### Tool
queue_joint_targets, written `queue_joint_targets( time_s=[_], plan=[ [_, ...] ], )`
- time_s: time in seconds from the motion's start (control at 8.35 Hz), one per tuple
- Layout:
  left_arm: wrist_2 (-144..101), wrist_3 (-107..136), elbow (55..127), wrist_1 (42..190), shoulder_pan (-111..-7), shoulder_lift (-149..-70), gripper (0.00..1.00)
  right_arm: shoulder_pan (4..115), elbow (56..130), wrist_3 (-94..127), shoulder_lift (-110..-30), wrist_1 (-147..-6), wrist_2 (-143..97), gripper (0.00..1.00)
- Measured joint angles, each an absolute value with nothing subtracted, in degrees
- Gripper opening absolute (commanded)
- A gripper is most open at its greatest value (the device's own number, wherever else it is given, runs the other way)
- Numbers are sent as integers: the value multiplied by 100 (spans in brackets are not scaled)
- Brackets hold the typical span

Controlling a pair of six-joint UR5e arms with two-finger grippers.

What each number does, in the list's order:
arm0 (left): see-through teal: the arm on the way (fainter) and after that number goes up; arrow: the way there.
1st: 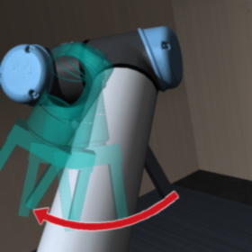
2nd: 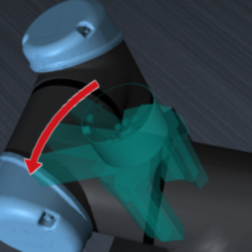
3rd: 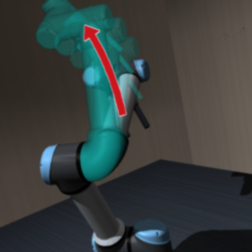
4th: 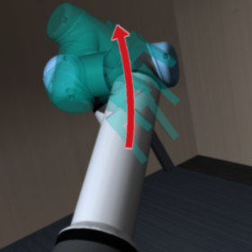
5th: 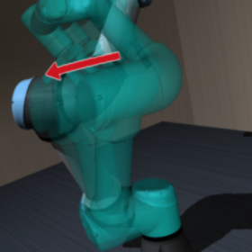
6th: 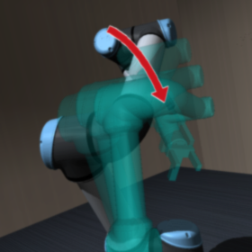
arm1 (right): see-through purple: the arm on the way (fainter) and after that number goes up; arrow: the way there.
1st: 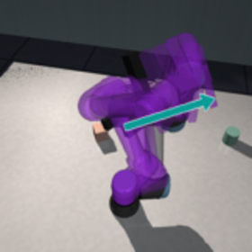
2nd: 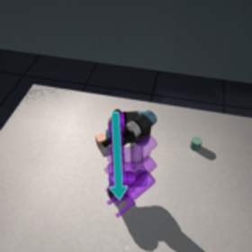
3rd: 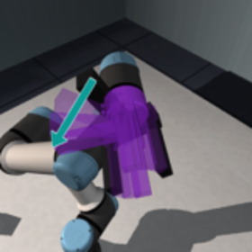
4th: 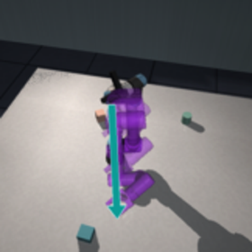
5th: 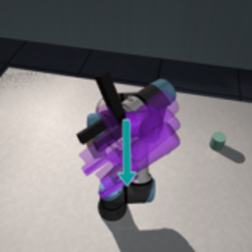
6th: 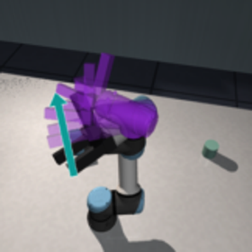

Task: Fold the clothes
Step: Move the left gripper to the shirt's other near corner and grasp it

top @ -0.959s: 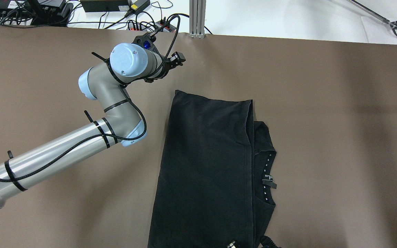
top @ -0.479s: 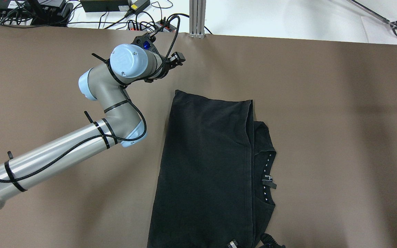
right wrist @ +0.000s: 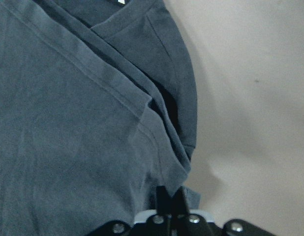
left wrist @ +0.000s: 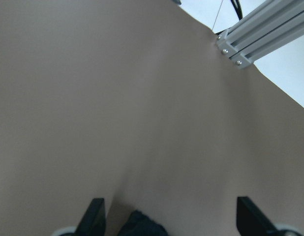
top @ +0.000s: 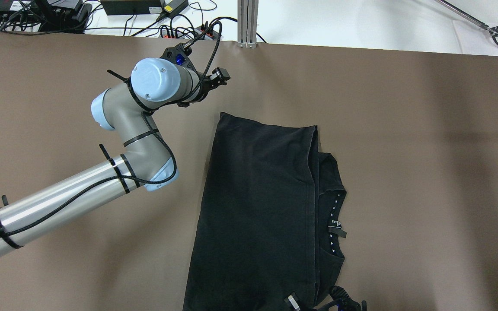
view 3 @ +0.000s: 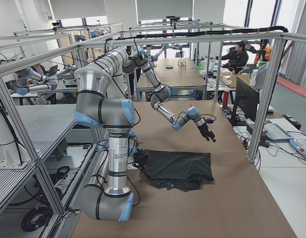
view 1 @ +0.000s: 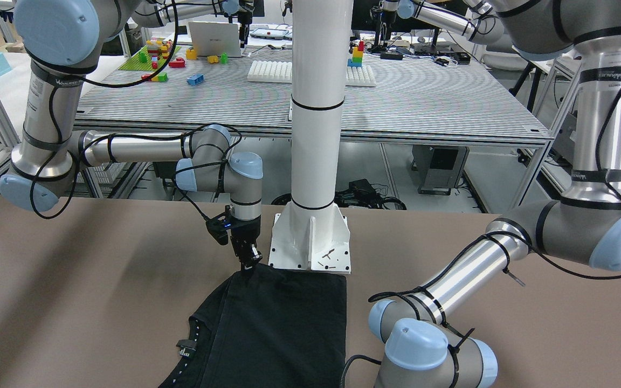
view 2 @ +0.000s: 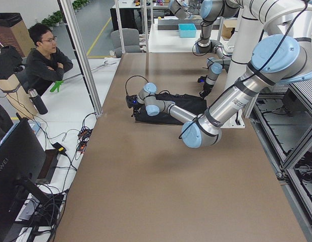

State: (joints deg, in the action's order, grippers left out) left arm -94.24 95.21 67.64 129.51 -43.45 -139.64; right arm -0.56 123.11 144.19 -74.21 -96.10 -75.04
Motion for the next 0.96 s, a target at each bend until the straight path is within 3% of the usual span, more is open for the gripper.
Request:
queue_joint_targets(
  time_s=[0.6, 0.96],
  plan=[
    [-8831, 10739, 10025, 12721, -2833, -11374, 94, -28, 12347, 14420, -7428, -9607, -7516, 0],
    [-8190, 11478, 11059, 12725, -1581, -10338, 82, -109, 12327, 14429, -7427, -9606, -7504, 0]
  ],
)
